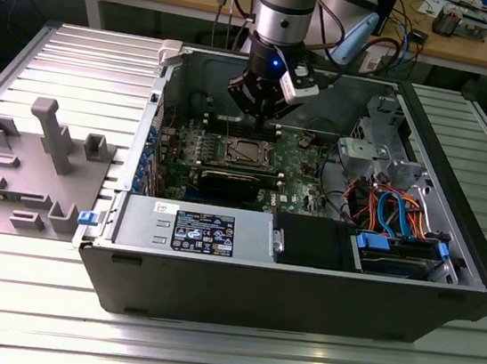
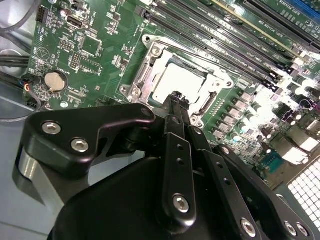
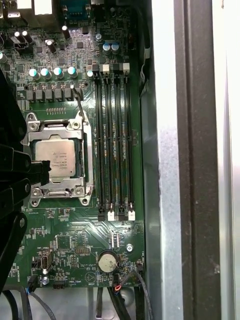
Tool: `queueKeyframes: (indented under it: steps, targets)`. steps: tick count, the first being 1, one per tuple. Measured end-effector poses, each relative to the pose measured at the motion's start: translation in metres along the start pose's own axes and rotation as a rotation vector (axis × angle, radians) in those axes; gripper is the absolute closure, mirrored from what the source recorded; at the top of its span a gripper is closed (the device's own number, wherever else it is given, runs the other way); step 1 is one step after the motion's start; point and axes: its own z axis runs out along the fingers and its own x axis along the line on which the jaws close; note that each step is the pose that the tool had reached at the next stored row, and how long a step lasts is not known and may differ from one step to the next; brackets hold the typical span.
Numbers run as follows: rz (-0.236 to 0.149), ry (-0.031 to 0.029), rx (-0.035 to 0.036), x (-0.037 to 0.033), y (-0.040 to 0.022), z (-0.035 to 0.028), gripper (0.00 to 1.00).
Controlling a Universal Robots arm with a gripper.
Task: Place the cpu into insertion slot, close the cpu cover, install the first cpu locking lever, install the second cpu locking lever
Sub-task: 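Install the first cpu locking lever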
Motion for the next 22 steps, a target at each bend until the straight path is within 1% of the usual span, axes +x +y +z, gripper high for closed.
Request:
queueKeyframes:
  steps: [2,13,22]
  targets:
    - [0.0,0.0,0.0,0.0022,0.0001,0.0,0.89]
    - [0.0,0.0,-0.0001,0.0072,-0.0001,-0.0001,0.89]
    - [0.0,0.0,0.0001,0.0096,0.0001,-0.0002,0.89]
